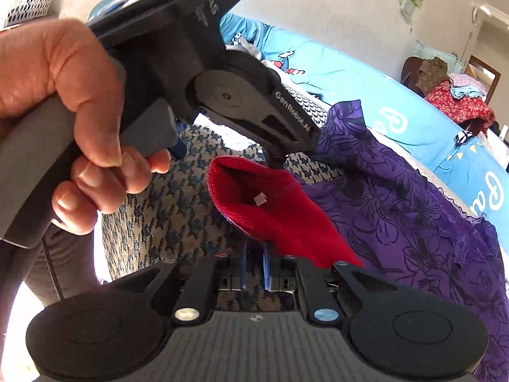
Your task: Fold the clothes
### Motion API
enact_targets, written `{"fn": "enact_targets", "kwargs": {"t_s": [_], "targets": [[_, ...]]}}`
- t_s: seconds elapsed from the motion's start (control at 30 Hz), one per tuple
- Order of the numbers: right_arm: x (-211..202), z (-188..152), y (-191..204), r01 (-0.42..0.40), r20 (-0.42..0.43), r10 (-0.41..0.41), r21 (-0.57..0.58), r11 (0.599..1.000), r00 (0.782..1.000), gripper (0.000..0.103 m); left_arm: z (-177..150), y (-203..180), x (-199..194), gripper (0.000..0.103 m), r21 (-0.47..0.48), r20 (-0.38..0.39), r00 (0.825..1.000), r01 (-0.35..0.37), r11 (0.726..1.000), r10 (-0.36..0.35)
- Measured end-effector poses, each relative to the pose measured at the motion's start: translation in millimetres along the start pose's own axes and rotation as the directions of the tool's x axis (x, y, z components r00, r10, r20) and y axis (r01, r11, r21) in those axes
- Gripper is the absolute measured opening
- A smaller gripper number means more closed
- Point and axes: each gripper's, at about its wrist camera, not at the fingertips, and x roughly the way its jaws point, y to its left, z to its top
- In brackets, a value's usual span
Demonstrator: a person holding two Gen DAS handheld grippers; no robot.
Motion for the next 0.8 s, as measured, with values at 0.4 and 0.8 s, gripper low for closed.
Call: {"fn": "enact_targets", "kwargs": {"t_s": [0.4, 0.8], "targets": [[21, -1, 0, 0.025, 0.018, -0.024, -0.030, 0.999, 1.000, 0.017, 5, -8, 9, 0.103, 0.006, -0.010, 0.998, 0.056, 0.998, -0.056], [-19, -3, -28, -0.275, 0.005, 0.282, 0.246, 0.929, 0.959, 0.006, 11, 9, -32, 0.103, 0.041, 0.124, 0.988, 0.090, 0.995, -0.094]]}}
